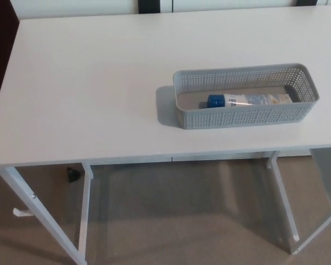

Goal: The robot walks towards a table in front, picks a shampoo with left hand and puts it in a small grey container

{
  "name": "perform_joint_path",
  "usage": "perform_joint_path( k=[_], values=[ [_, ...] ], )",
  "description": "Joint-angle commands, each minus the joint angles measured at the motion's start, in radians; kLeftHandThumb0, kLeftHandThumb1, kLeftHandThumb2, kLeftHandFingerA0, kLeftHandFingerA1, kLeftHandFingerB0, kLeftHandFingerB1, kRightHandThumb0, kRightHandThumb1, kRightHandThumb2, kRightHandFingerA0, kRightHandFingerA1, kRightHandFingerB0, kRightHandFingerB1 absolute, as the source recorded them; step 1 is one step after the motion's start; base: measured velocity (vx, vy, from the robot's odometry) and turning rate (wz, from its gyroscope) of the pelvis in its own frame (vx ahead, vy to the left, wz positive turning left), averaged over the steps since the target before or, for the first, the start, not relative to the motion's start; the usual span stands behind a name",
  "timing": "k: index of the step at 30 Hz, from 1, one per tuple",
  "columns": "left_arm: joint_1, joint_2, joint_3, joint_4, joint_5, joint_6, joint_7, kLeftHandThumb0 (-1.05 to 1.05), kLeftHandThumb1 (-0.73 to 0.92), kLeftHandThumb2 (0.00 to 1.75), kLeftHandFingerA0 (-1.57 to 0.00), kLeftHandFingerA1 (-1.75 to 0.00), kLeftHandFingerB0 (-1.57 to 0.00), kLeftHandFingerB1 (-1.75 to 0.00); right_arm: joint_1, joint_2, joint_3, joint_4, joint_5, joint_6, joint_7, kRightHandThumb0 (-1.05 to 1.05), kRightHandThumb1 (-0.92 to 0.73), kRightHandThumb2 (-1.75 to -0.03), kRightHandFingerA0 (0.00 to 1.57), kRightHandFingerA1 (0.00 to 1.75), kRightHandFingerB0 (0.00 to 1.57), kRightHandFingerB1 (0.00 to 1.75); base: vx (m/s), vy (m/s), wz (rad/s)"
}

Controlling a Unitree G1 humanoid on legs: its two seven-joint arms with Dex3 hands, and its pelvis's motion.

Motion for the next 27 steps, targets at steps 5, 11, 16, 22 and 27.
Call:
perform_joint_path(
  k=[5,11,16,22,27],
  values=[
    [-0.439,0.152,-0.080,0.664,0.168,-0.077,0.270,-0.51,0.69,0.61,-0.53,-0.47,-0.41,-0.37,-0.024,-0.034,0.015,0.018,-0.026,0.016,-0.042,-0.40,-0.78,-0.63,0.53,0.42,0.40,0.35,0.00,0.000,0.00],
    [-0.593,0.186,-0.107,0.973,0.166,-0.022,0.346,-0.58,0.79,0.64,-0.46,-0.43,-0.42,-0.38,-0.019,-0.019,0.008,0.002,-0.007,0.013,-0.030,-0.40,-0.77,-0.63,0.51,0.42,0.39,0.35,0.00,0.000,0.00],
    [-0.602,0.211,-0.204,1.034,0.218,-0.017,0.329,-0.67,0.82,0.65,-0.46,-0.38,-0.40,-0.35,-0.045,-0.036,-0.002,-0.010,0.002,0.021,-0.019,-0.38,-0.80,-0.64,0.47,0.39,0.36,0.34,0.00,0.000,0.00],
    [-0.661,0.220,-0.228,1.095,0.183,-0.059,0.299,-0.65,0.72,0.62,-0.41,-0.41,-0.34,-0.32,-0.057,-0.027,-0.004,-0.004,-0.004,-0.006,-0.064,-0.39,-0.77,-0.63,0.54,0.41,0.41,0.35,0.00,0.000,0.00],
    [-0.670,0.220,-0.202,1.139,0.125,-0.103,0.269,-0.64,0.70,0.60,-0.37,-0.36,-0.30,-0.31,-0.043,-0.014,-0.069,-0.006,0.038,-0.057,-0.109,-0.42,-0.76,-0.63,0.56,0.41,0.38,0.34,0.00,0.000,0.00]
  ],
)
